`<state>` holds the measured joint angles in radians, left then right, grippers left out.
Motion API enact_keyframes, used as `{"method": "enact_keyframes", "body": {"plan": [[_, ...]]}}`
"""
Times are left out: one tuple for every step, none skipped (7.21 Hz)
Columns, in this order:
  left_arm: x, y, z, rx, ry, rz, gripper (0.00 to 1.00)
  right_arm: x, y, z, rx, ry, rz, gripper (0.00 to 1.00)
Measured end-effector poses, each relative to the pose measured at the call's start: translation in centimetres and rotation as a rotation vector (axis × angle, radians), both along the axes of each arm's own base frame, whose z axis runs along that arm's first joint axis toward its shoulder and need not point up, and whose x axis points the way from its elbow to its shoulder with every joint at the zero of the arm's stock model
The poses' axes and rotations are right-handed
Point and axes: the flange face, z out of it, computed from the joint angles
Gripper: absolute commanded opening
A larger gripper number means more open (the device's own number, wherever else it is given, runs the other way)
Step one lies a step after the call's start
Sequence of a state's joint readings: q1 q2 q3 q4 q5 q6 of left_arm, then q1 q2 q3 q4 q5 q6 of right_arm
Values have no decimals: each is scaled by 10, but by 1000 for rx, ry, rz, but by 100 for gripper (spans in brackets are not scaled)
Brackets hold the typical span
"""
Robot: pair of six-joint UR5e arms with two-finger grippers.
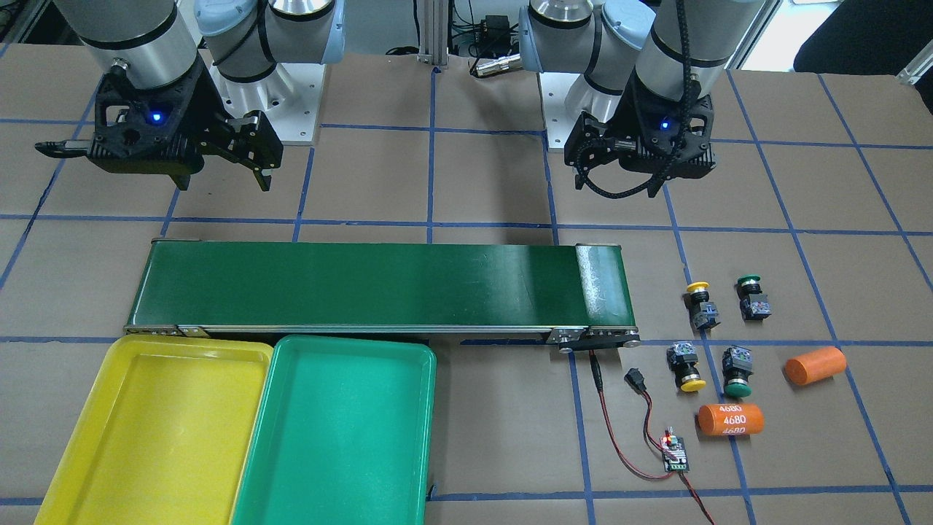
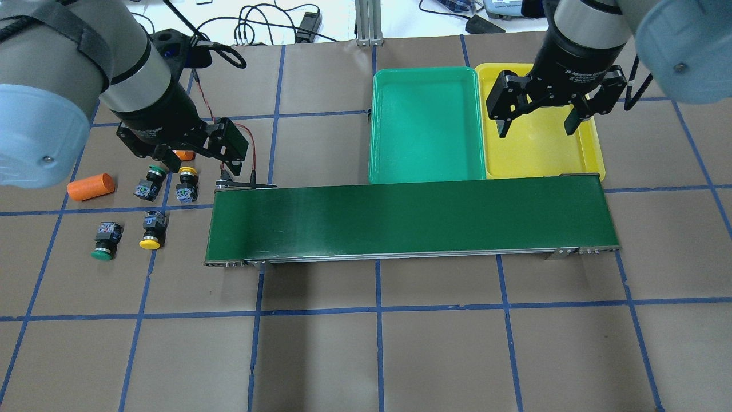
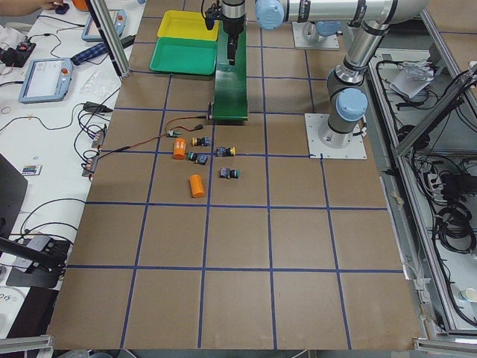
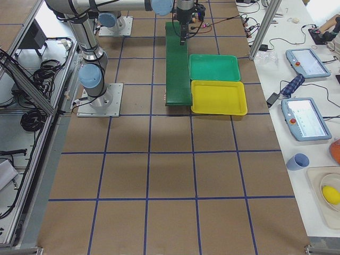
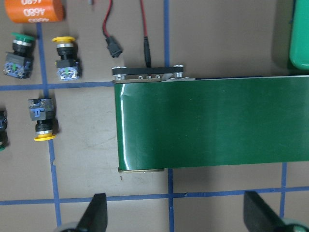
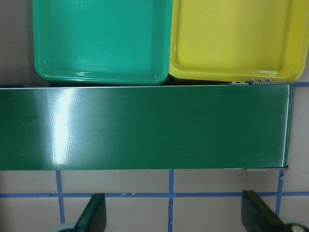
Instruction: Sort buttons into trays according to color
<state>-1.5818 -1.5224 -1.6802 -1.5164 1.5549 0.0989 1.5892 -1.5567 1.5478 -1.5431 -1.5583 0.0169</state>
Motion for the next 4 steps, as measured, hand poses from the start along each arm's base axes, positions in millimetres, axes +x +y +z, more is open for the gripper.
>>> {"method": "enact_keyframes", "body": {"plan": [[0,-2,1,-3,-1,-5,100,0,0,-1,1,0,0,100],[1,-2,3,-6,-3,-9,100,0,-1,-1,2,0,0,100],[1,-1,4,-7,-4,-11,100,0,-1,-1,2,0,0,100],[1,0,4,-9,-5,-14,100,0,-1,-1,2,0,0,100]]}}
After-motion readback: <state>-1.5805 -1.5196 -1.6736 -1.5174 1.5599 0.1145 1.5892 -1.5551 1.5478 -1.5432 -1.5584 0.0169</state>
